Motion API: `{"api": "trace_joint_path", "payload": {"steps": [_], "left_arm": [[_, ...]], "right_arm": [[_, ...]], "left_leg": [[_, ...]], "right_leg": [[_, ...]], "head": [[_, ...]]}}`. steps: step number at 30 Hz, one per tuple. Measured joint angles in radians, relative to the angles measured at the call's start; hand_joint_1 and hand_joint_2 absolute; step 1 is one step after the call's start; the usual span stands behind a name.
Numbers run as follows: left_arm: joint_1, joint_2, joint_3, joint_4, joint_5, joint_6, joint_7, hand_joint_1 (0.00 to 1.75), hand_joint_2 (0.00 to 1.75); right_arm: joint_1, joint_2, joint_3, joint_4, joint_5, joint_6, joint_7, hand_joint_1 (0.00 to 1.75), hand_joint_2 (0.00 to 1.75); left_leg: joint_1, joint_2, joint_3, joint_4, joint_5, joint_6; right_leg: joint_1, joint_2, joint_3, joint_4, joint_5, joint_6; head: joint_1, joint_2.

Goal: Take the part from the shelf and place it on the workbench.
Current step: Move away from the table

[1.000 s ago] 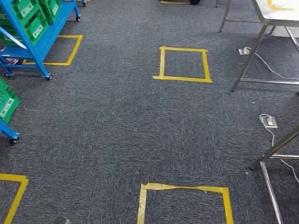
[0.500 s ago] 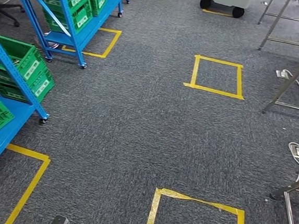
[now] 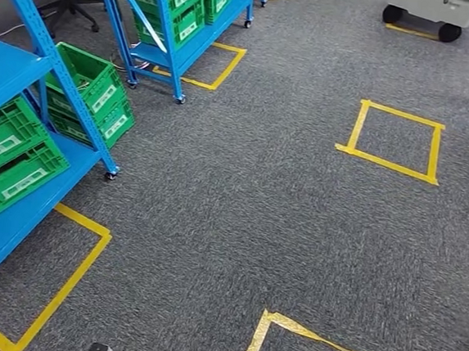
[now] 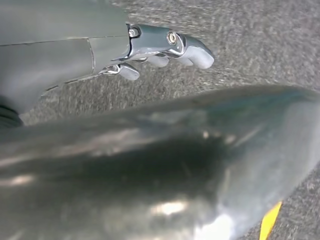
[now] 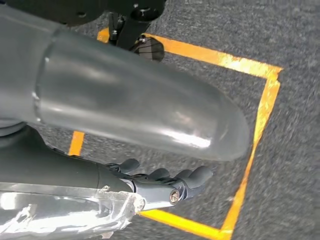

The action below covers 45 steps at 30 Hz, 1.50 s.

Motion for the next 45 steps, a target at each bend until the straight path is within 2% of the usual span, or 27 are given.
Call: {"api": "trace_joint_path", "payload": {"steps": [1, 3, 5, 7, 8, 9, 11, 13, 15, 16, 17, 20, 21, 23, 25, 27, 29, 30, 32, 33, 35, 36, 38, 40, 42, 44, 45], "left_arm": [[0.003, 0.000, 0.003, 0.000, -0.001, -0.001, 0.000, 0.00, 0.00], [0.006, -0.002, 0.006, 0.000, -0.002, -0.002, -0.001, 0.00, 0.00], [0.004, -0.004, 0.008, 0.000, -0.003, -0.003, -0.002, 0.00, 0.00], [0.000, -0.005, 0.009, 0.000, -0.003, -0.004, -0.002, 0.00, 0.00], [0.000, -0.004, 0.009, 0.000, -0.005, -0.004, -0.002, 0.00, 0.00], [0.000, -0.004, 0.010, 0.000, -0.007, -0.004, -0.002, 0.00, 0.00], [-0.003, -0.004, 0.013, 0.000, -0.011, -0.004, -0.002, 0.00, 0.00], [-0.005, -0.006, 0.015, 0.000, -0.015, -0.004, -0.002, 0.00, 0.00], [0.001, -0.007, 0.018, 0.000, -0.017, -0.003, -0.002, 0.00, 0.00], [0.004, -0.007, 0.020, 0.000, -0.017, -0.003, -0.001, 0.00, 0.00], [0.007, -0.008, 0.023, 0.000, -0.017, -0.002, -0.001, 0.00, 0.00], [0.009, -0.011, 0.032, 0.001, -0.018, 0.002, -0.002, 0.00, 0.00], [0.009, -0.012, 0.033, 0.001, -0.019, 0.004, -0.003, 0.00, 0.00], [0.008, -0.014, 0.036, 0.001, -0.025, 0.010, -0.006, 0.00, 0.00], [0.003, -0.015, 0.039, 0.001, -0.029, 0.013, -0.008, 0.00, 0.00], [-0.003, -0.016, 0.041, 0.001, -0.030, 0.013, -0.009, 0.00, 0.00], [-0.004, -0.016, 0.043, 0.001, -0.031, 0.013, -0.009, 0.00, 0.00], [-0.003, -0.016, 0.044, 0.001, -0.031, 0.013, -0.009, 0.00, 0.00], [-0.001, -0.016, 0.048, 0.001, -0.031, 0.013, -0.009, 0.00, 0.00], [-0.001, -0.016, 0.049, 0.001, -0.031, 0.013, -0.009, 0.00, 0.00], [-0.006, -0.017, 0.051, 0.001, -0.032, 0.013, -0.009, 0.00, 0.00], [-0.008, -0.018, 0.051, 0.001, -0.034, 0.014, -0.009, 0.00, 0.00], [-0.007, -0.020, 0.053, 0.001, -0.037, 0.018, -0.009, 0.00, 0.00], [-0.006, -0.022, 0.056, 0.001, -0.040, 0.022, -0.008, 0.00, 0.00], [-0.010, -0.026, 0.057, 0.001, -0.041, 0.025, -0.008, 0.00, 0.00], [-0.012, -0.029, 0.058, 0.001, -0.043, 0.026, -0.007, 0.00, 0.00], [-0.011, -0.030, 0.058, 0.001, -0.045, 0.027, -0.007, 0.00, 0.00]], "right_arm": [[0.000, 0.000, -0.003, 0.001, 0.003, 0.000, 0.000, 0.00, 0.00], [0.000, 0.000, -0.008, 0.001, 0.007, 0.000, 0.001, 0.00, 0.00], [-0.001, 0.000, -0.012, 0.002, 0.008, 0.000, 0.001, 0.00, 0.00], [-0.007, 0.000, -0.014, 0.002, 0.010, 0.000, 0.001, 0.00, 0.00], [-0.012, 0.000, -0.015, 0.003, 0.012, 0.000, 0.001, 0.00, 0.00], [-0.017, 0.000, -0.016, 0.004, 0.015, 0.000, 0.001, 0.00, 0.00], [-0.021, 0.000, -0.023, 0.008, 0.024, 0.001, 0.001, 0.00, 0.00], [-0.016, 0.000, -0.030, 0.013, 0.031, 0.001, 0.002, 0.00, 0.00], [-0.010, 0.000, -0.036, 0.016, 0.036, 0.001, 0.003, 0.00, 0.00], [-0.009, -0.001, -0.039, 0.017, 0.038, 0.001, 0.003, 0.00, 0.00], [-0.008, -0.001, -0.043, 0.019, 0.041, 0.001, 0.003, 0.00, 0.00], [-0.004, -0.002, -0.056, 0.029, 0.049, 0.001, 0.003, 0.00, 0.00], [-0.006, -0.002, -0.059, 0.031, 0.052, 0.001, 0.004, 0.00, 0.00], [-0.015, -0.002, -0.065, 0.032, 0.061, -0.001, 0.004, 0.00, 0.00], [-0.020, -0.001, -0.071, 0.032, 0.067, -0.002, 0.003, 0.00, 0.00], [-0.021, -0.001, -0.076, 0.032, 0.069, -0.002, 0.002, 0.00, 0.00], [-0.021, -0.001, -0.078, 0.032, 0.070, -0.002, 0.002, 0.00, 0.00], [-0.021, -0.001, -0.079, 0.032, 0.071, -0.002, 0.002, 0.00, 0.00], [-0.023, -0.001, -0.080, 0.032, 0.072, -0.001, 0.002, 0.00, 0.00], [-0.023, -0.001, -0.081, 0.032, 0.072, -0.001, 0.002, 0.00, 0.00], [-0.022, -0.001, -0.083, 0.032, 0.076, 0.000, 0.002, 0.00, 0.00], [-0.022, -0.001, -0.085, 0.033, 0.079, 0.002, 0.002, 0.00, 0.00], [-0.023, -0.001, -0.089, 0.033, 0.084, 0.004, 0.002, 0.00, 0.00], [-0.026, -0.001, -0.094, 0.032, 0.088, 0.006, 0.001, 0.00, 0.00], [-0.025, -0.001, -0.099, 0.033, 0.090, 0.007, 0.001, 0.00, 0.00], [-0.023, -0.001, -0.103, 0.033, 0.095, 0.007, 0.001, 0.00, 0.00], [-0.022, -0.001, -0.105, 0.033, 0.099, 0.007, 0.001, 0.00, 0.00]], "left_leg": [[0.001, 0.007, 0.010, -0.048, 0.048, 0.002], [-0.005, 0.058, 0.052, -0.174, 0.123, 0.008], [-0.014, 0.095, 0.081, -0.235, 0.124, 0.020], [-0.016, 0.075, 0.097, -0.239, 0.097, 0.034], [-0.014, 0.061, 0.110, -0.242, 0.088, 0.042], [-0.013, 0.048, 0.124, -0.244, 0.079, 0.050], [-0.008, 0.021, 0.153, -0.248, 0.058, 0.064], [-0.005, -0.014, 0.182, -0.248, 0.033, 0.069], [-0.001, -0.051, 0.222, -0.248, 0.005, 0.067], [0.002, -0.068, 0.244, -0.248, -0.009, 0.064], [0.005, -0.083, 0.265, -0.248, -0.024, 0.059], [0.011, -0.124, 0.301, -0.244, -0.069, 0.041], [0.012, -0.133, 0.304, -0.244, -0.076, 0.034], [0.013, -0.133, 0.298, -0.234, -0.068, 0.020], [0.009, -0.078, 0.258, -0.167, -0.052, 0.007], [0.006, -0.018, 0.184, -0.062, -0.083, -0.003], [0.007, -0.004, 0.120, 0.001, -0.133, -0.009], [0.008, -0.002, 0.104, 0.000, -0.130, -0.010], [0.010, 0.012, 0.115, -0.085, -0.044, -0.011], [0.008, 0.038, 0.130, -0.144, 0.007, -0.011], [0.001, 0.088, 0.149, -0.231, 0.050, 0.000], [-0.003, 0.100, 0.148, -0.243, 0.050, 0.007], [-0.003, 0.077, 0.147, -0.247, 0.057, 0.024], [0.003, 0.049, 0.150, -0.250, 0.061, 0.036], [0.005, 0.021, 0.152, -0.251, 0.060, 0.045], [0.003, -0.011, 0.155, -0.250, 0.057, 0.051], [0.002, -0.027, 0.157, -0.250, 0.056, 0.052]], "right_leg": [[0.000, -0.013, 0.013, -0.001, -0.013, 0.003], [0.004, -0.036, 0.041, -0.002, -0.044, 0.011], [0.010, -0.057, 0.076, -0.010, -0.070, 0.022], [0.011, -0.072, 0.107, -0.010, -0.074, 0.036], [0.008, -0.064, 0.106, 0.013, -0.065, 0.042], [0.006, -0.044, 0.083, 0.060, -0.053, 0.046], [0.002, 0.011, -0.013, 0.203, -0.053, 0.049], [0.001, 0.038, -0.121, 0.310, -0.120, 0.051], [0.001, 0.043, -0.190, 0.315, -0.198, 0.056], [0.001, 0.045, -0.210, 0.284, -0.201, 0.059], [0.000, 0.057, -0.223, 0.235, -0.155, 0.062], [-0.006, 0.113, -0.243, 0.098, 0.106, 0.055], [-0.005, 0.117, -0.244, 0.086, 0.147, 0.046], [-0.004, 0.099, -0.230, 0.082, 0.145, 0.029], [-0.007, 0.078, -0.208, 0.064, 0.136, 0.014], [-0.008, 0.052, -0.183, 0.051, 0.122, 0.006], [-0.007, 0.025, -0.160, 0.047, 0.104, 0.003], [-0.007, 0.013, -0.148, 0.047, 0.095, 0.002], [-0.008, -0.010, -0.123, 0.047, 0.077, 0.003], [-0.007, -0.020, -0.113, 0.047, 0.069, 0.006], [0.000, -0.041, -0.100, 0.049, 0.056, 0.016], [0.004, -0.052, -0.096, 0.048, 0.050, 0.022], [0.006, -0.075, -0.086, 0.044, 0.040, 0.034], [0.003, -0.043, -0.092, 0.073, 0.013, 0.044], [0.002, 0.017, -0.144, 0.188, -0.046, 0.048], [0.004, 0.040, -0.212, 0.315, -0.090, 0.045], [0.006, 0.043, -0.230, 0.339, -0.087, 0.042]], "head": [[0.000, 0.000], [-0.001, 0.000], [0.002, 0.000], [0.005, 0.000], [0.008, 0.000], [0.010, 0.000], [0.014, 0.000], [0.019, 0.000], [0.024, 0.000], [0.025, 0.000], [0.028, 0.000], [0.039, 0.000], [0.041, 0.000], [0.039, 0.000], [0.034, 0.000], [0.030, 0.000], [0.029, 0.000], [0.029, 0.000], [0.029, 0.000], [0.029, 0.000], [0.026, 0.000], [0.026, 0.000], [0.028, 0.000], [0.033, 0.000], [0.038, 0.000], [0.040, 0.000], [0.040, 0.000]]}}
